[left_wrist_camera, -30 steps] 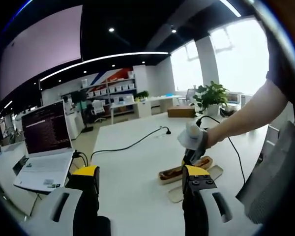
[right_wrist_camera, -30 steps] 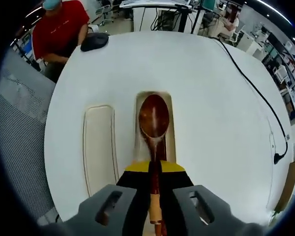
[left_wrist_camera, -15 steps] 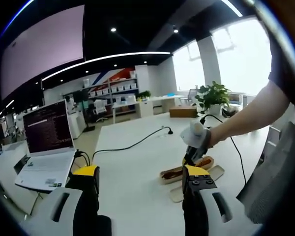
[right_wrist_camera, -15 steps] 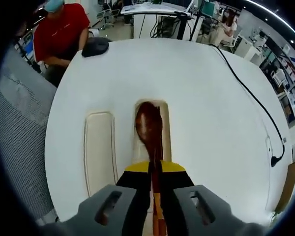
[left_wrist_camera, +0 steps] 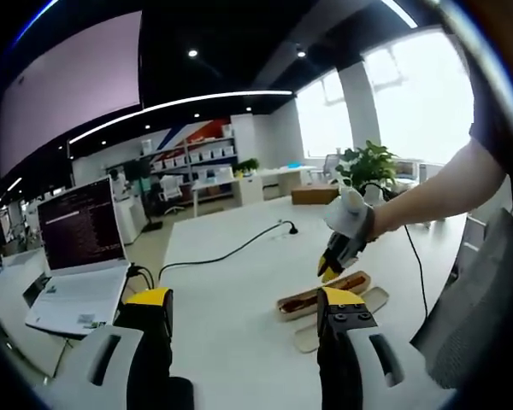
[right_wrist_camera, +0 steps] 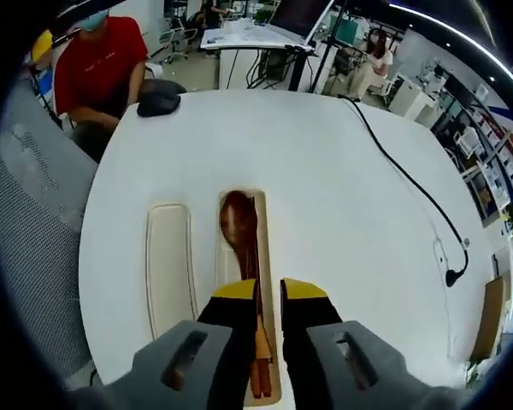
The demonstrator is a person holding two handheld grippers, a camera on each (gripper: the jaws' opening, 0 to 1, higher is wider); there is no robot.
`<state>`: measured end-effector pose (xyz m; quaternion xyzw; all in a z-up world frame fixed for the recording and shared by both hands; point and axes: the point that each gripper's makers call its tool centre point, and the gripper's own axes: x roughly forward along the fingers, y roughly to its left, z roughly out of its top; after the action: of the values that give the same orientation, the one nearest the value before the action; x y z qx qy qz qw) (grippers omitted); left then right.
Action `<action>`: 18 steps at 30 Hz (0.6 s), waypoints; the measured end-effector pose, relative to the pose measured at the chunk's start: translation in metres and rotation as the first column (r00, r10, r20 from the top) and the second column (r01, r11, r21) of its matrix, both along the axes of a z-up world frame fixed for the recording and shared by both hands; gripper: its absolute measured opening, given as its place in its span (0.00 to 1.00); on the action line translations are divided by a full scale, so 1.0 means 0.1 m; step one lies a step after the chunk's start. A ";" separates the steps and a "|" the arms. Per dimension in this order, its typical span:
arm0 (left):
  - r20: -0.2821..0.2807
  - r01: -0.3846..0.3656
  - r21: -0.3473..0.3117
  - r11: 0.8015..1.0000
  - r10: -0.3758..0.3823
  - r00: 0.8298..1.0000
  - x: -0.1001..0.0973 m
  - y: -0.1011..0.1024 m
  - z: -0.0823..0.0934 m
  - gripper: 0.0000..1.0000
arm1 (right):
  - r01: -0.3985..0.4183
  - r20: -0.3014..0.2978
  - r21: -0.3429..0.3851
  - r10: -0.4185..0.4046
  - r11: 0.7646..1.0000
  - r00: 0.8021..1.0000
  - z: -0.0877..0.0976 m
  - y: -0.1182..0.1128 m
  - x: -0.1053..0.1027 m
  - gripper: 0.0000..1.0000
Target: Arrange the utensils inside the cutlery case until each visible utensil rests in its matching compartment.
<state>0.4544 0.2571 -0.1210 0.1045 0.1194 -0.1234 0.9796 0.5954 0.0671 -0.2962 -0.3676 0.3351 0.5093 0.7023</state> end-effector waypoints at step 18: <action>0.019 0.002 0.033 0.999 -0.002 1.000 -0.05 -0.02 0.04 0.71 | 0.119 0.053 0.047 -0.121 0.992 0.991 0.34 -0.60 -0.14 0.08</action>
<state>0.4496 0.2555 -0.1173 0.1220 0.1119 -0.1212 0.9787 0.5815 0.0070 -0.2622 -0.3452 0.3256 0.4630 0.7486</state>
